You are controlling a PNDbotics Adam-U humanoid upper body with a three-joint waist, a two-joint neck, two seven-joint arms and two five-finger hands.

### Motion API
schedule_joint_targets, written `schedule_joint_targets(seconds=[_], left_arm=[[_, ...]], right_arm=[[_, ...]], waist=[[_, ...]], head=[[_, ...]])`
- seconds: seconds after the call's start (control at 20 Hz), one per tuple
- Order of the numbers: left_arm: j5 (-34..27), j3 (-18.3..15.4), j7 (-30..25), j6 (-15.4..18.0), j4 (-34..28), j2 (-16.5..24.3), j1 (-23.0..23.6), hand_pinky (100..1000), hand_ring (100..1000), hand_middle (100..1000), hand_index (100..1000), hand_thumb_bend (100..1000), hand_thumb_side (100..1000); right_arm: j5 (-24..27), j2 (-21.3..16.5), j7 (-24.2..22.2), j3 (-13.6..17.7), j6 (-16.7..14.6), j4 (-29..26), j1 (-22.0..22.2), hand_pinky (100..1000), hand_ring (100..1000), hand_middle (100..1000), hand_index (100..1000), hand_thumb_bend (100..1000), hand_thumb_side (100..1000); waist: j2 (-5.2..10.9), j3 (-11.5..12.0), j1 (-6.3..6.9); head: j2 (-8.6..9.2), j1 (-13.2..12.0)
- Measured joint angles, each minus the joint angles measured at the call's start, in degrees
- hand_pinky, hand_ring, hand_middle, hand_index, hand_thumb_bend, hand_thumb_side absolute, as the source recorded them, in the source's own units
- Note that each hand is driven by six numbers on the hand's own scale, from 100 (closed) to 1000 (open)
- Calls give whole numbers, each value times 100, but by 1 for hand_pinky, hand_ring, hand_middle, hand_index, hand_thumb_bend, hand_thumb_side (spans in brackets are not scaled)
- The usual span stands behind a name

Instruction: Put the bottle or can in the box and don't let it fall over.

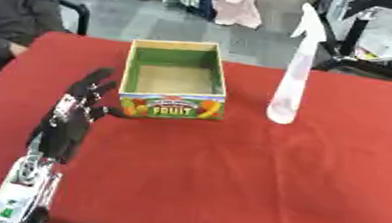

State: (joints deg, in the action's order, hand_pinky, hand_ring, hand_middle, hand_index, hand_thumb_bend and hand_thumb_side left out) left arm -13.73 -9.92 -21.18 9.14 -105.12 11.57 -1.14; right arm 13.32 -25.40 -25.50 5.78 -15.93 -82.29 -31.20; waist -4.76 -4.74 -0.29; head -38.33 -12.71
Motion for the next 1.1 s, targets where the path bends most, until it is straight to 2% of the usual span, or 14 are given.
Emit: schedule_joint_targets(seconds=[0.3,0.55,0.75,0.85,1.1], left_arm=[[-3,81,-84,8,1,-3,-49,651,1000,1000,1000,181,919],[-38,147,-161,5,5,-46,-95,651,1000,1000,1000,180,920],[-65,189,-215,16,7,-57,-107,652,1000,1000,1000,177,917],[-83,205,-236,26,7,-66,-130,652,1000,1000,1000,178,919],[-117,243,-281,31,19,-100,-154,652,1000,1000,1000,178,915]], right_arm=[[-566,1,-215,-157,-286,1443,-982,813,1000,1000,985,100,492],[-1131,158,-354,-236,-545,2335,-1588,833,1000,1000,1000,100,467],[-1531,321,-391,-268,-752,2753,-1847,857,1000,1000,1000,100,475],[-1763,403,-342,-268,-808,2899,-1938,906,1000,1000,1000,100,484],[-2489,542,48,-264,-933,3120,-2062,944,1000,1000,1000,100,485]], waist=[[-39,234,98],[-69,411,146],[-91,556,207],[-99,628,227],[-105,782,243]], head=[[102,309],[156,530],[184,700],[213,791],[226,977]])
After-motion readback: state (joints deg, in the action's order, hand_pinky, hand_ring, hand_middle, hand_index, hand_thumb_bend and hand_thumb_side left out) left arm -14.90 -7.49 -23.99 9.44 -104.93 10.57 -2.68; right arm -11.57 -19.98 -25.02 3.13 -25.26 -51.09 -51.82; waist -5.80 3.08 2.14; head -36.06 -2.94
